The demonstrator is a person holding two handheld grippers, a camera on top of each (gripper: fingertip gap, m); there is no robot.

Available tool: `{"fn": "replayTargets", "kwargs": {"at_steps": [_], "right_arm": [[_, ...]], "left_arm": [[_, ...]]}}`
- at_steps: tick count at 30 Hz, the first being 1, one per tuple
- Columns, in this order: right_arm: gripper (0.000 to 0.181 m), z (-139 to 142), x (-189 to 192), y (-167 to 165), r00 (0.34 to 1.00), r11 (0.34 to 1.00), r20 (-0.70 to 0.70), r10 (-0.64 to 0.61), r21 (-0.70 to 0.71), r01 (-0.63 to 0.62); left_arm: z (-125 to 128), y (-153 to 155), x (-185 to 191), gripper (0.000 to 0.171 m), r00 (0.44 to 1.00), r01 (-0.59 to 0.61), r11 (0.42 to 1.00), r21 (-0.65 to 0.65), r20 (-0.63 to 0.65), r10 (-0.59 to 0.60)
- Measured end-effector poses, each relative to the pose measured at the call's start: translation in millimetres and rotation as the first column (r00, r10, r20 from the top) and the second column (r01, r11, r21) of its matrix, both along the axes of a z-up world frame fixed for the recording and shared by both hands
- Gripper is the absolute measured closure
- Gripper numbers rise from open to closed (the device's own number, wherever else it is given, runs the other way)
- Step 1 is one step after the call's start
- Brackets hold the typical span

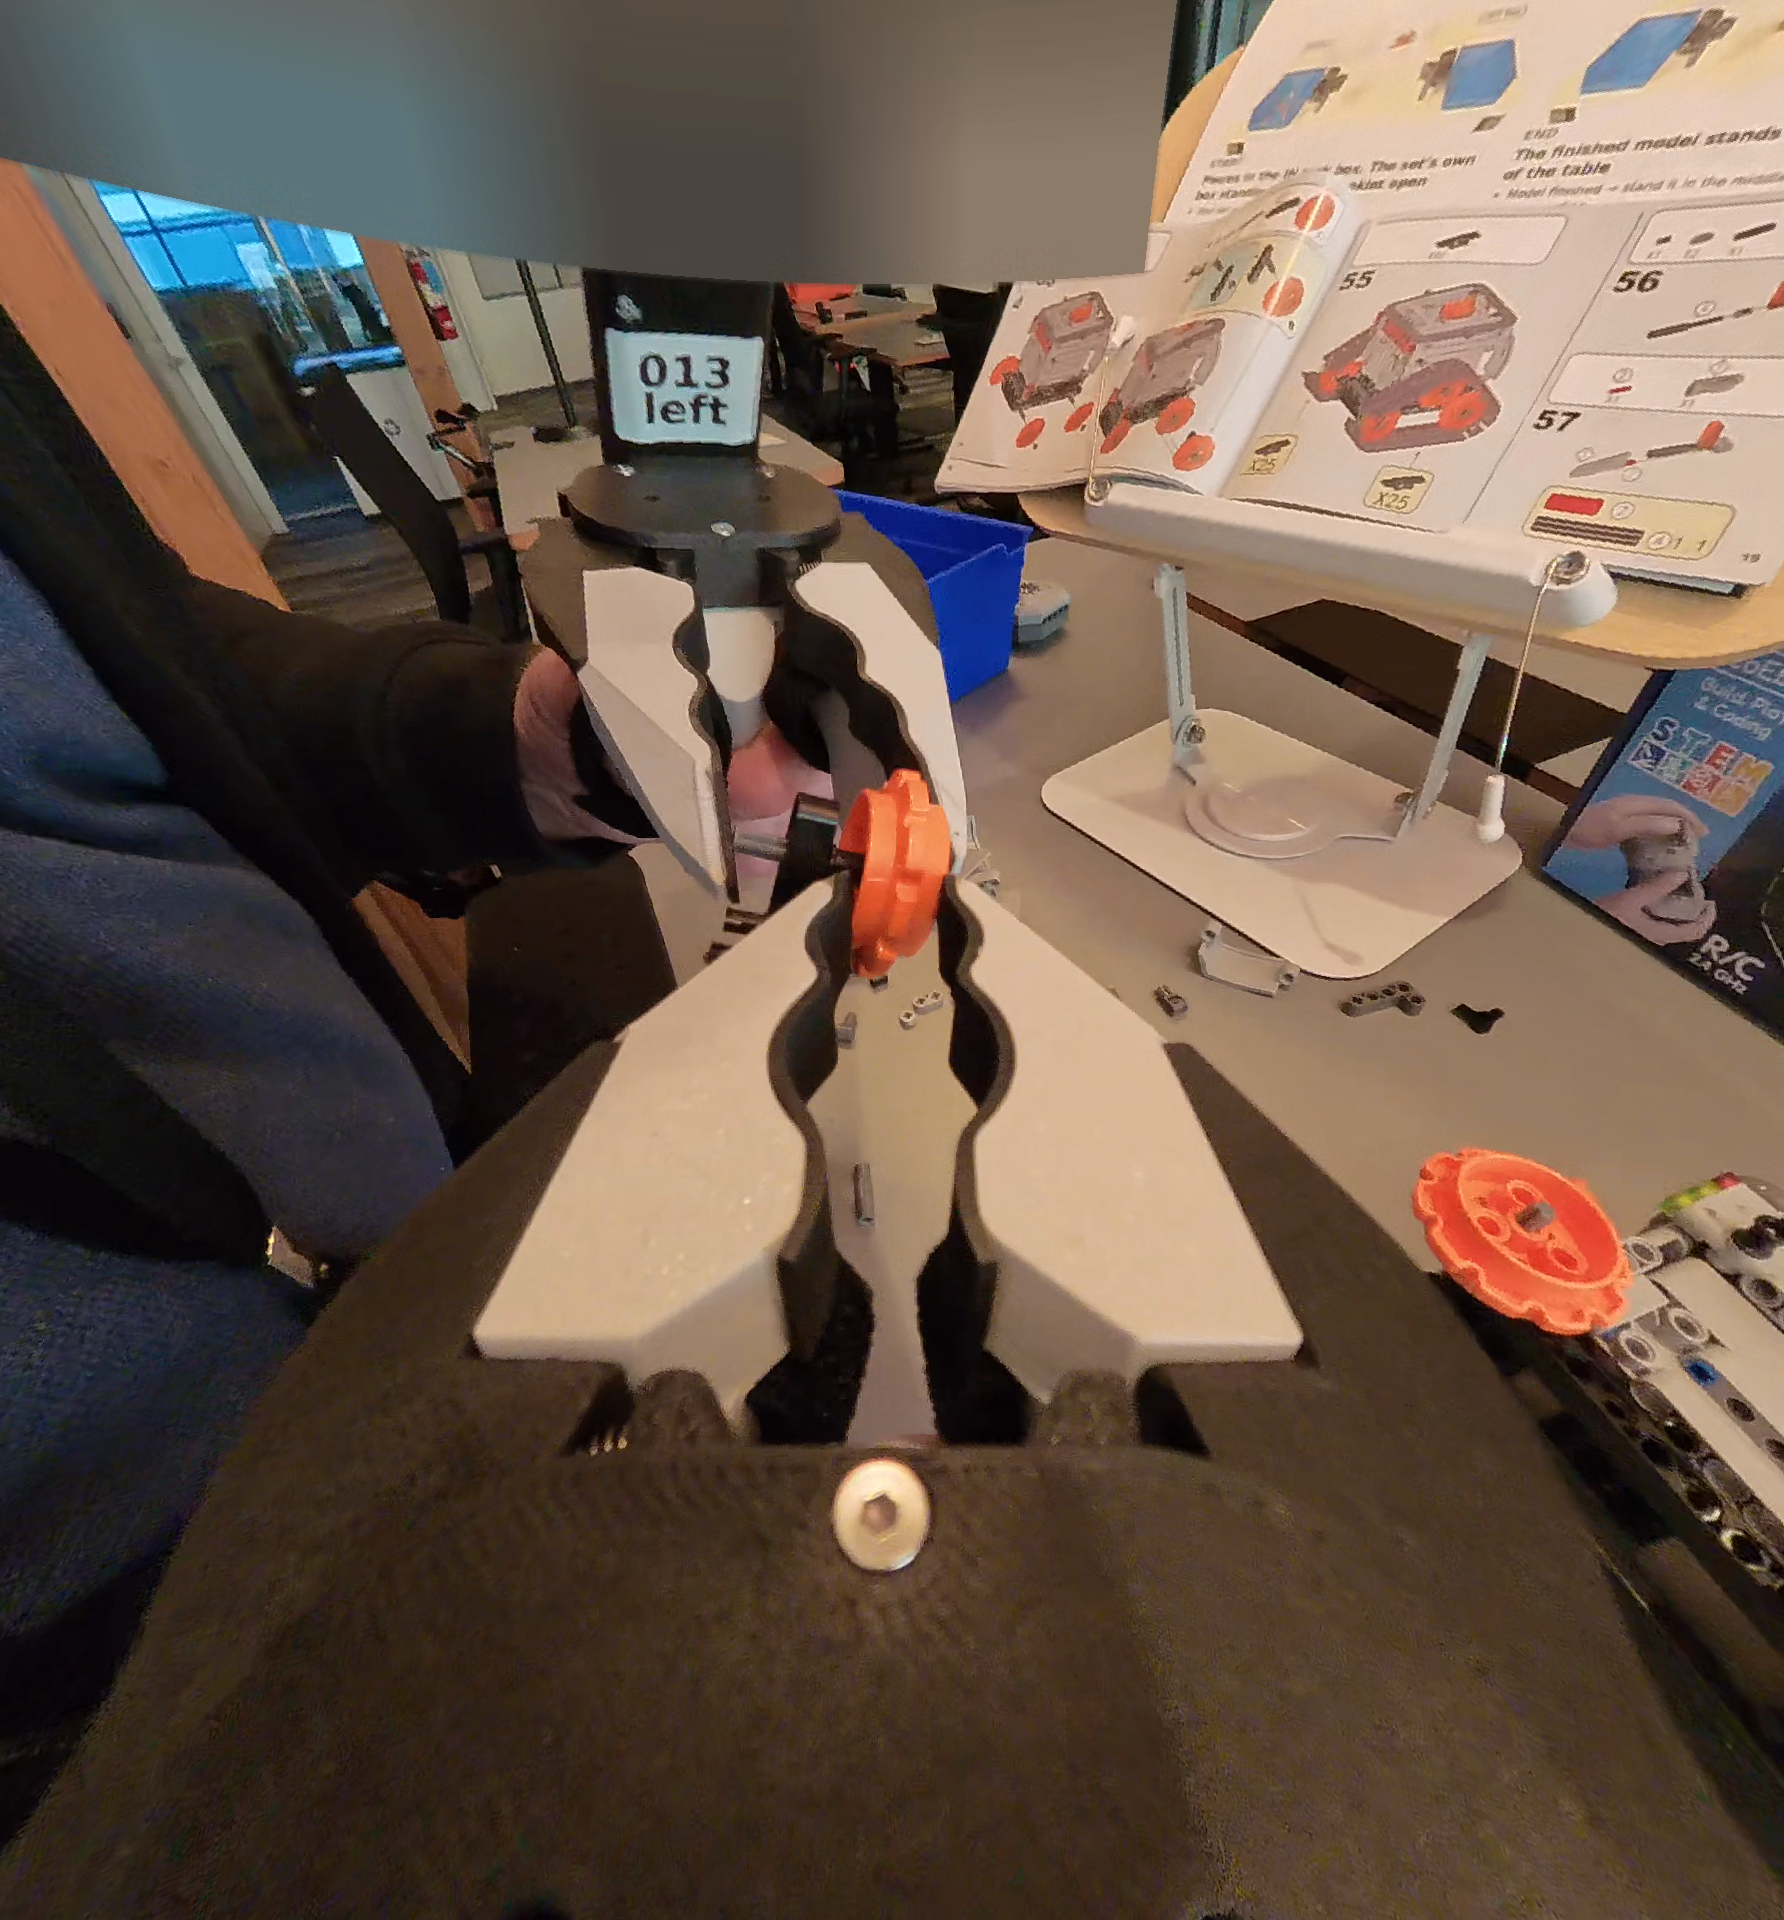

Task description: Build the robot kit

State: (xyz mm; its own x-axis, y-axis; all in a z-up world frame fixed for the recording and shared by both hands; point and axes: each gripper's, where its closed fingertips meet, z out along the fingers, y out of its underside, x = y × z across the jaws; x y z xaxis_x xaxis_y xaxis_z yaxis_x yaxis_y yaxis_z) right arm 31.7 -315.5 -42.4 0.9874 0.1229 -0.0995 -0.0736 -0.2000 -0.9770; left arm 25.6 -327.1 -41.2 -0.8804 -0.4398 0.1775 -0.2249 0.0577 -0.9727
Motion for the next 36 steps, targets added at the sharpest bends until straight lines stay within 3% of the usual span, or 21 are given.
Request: {"fn": "replayTargets", "kwargs": {"at_steps": [15, 18, 22, 28, 31, 36], "right_arm": [[0.169, 0.0, -4.1, -0.8, 0.996, 1.000, 0.090, -0.007, -0.020, 0.009], [0.169, 3.6, -5.1, -0.6, 1.000, 1.000, 0.018, 0.019, 0.019, -0.019], [0.169, 4.3, 0.0, 1.6, 0.996, 0.998, -0.084, 0.011, 0.066, -0.006], [0.169, -6.7, -12.7, -2.7, 0.994, 0.998, -0.094, 0.047, 0.056, -0.042], [0.169, -27.5, -24.4, -3.8, 0.997, 0.998, -0.051, 0.062, -0.012, -0.062], [0.169, -54.3, -32.6, -7.7, 0.995, 0.997, -0.075, 0.061, -0.051, -0.065]], "left_arm": [[2.0, -2.1, -2.4, 0.131, 1.000, 0.007, 0.999, 0.038, 0.024, -0.008], [9.1, -2.2, -2.0, 0.131, 0.999, 0.020, 1.000, 0.009, 0.045, -0.020], [1.4, 0.1, -0.4, 0.130, 0.999, 0.027, 1.000, -0.006, -0.028, -0.027], [-22.8, -7.6, -14.3, 0.130, 0.994, 0.086, 0.995, 0.052, -0.078, -0.081], [-52.4, -12.8, -23.5, 0.130, 0.996, 0.082, 0.978, 0.192, -0.036, -0.076], [-82.7, -20.9, -28.8, 0.131, 0.997, 0.074, 0.960, 0.270, -0.038, -0.066]]}}
